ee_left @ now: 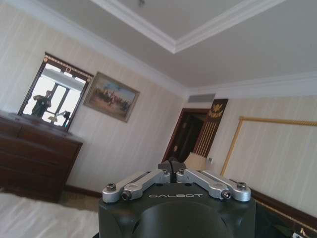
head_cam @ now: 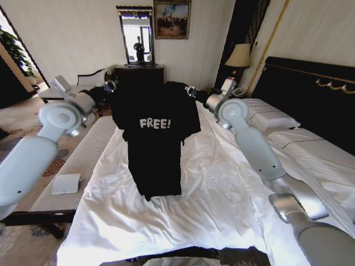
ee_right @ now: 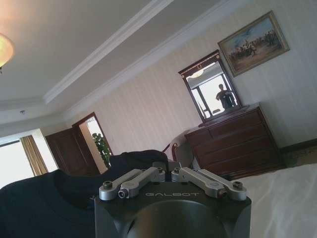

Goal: Fold the clothes on the bed.

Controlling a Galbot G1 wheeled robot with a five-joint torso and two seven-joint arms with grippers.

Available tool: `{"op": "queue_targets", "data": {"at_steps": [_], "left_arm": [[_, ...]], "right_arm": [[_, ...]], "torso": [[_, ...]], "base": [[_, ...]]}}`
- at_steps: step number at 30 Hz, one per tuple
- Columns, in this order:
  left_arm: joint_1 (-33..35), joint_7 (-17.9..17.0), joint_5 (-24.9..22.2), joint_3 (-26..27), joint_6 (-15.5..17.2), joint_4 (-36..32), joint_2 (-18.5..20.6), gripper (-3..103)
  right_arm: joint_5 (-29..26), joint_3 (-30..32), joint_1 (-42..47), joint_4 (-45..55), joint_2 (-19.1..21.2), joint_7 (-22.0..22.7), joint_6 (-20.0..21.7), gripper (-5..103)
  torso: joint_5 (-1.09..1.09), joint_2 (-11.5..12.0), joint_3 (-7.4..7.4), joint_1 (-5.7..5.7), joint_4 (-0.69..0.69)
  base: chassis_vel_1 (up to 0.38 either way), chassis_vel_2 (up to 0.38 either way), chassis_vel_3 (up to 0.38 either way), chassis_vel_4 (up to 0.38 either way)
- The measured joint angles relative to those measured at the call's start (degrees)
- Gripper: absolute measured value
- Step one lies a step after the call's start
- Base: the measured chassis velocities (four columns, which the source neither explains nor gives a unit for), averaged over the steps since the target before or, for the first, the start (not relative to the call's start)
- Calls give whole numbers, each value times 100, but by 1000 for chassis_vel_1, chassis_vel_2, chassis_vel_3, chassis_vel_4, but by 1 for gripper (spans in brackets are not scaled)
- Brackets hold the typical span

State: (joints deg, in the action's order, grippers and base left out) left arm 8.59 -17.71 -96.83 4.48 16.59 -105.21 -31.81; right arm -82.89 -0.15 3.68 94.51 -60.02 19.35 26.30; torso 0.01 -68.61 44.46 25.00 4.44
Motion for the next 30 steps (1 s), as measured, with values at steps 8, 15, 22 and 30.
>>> {"op": "queue_targets", "data": {"at_steps": [8,15,22,30], "left_arm": [[289,-7,-568,720,29,-593,939,0],[1040,-57,-999,1535,-96,-1489,1658,0],[3192,-136,-1149,3520,-124,-2521,2105,0],[4112,-227,-2050,4722,58,-3138,2407,0]], "right_arm": [[-324,-95,-379,136,26,99,16,1],[-1250,-52,-257,1214,378,568,123,1],[-2325,506,54,2394,800,1091,157,1],[-4273,1901,558,3757,1961,1979,283,1]], "torso": [[-3,0,-1,-1,-4],[-1,-1,-2,-2,-1],[-2,-1,-2,-3,-2],[3,-2,-3,-4,3]], "base": [[0,0,0,0],[0,0,0,0],[0,0,0,0],[0,0,0,0]]}}
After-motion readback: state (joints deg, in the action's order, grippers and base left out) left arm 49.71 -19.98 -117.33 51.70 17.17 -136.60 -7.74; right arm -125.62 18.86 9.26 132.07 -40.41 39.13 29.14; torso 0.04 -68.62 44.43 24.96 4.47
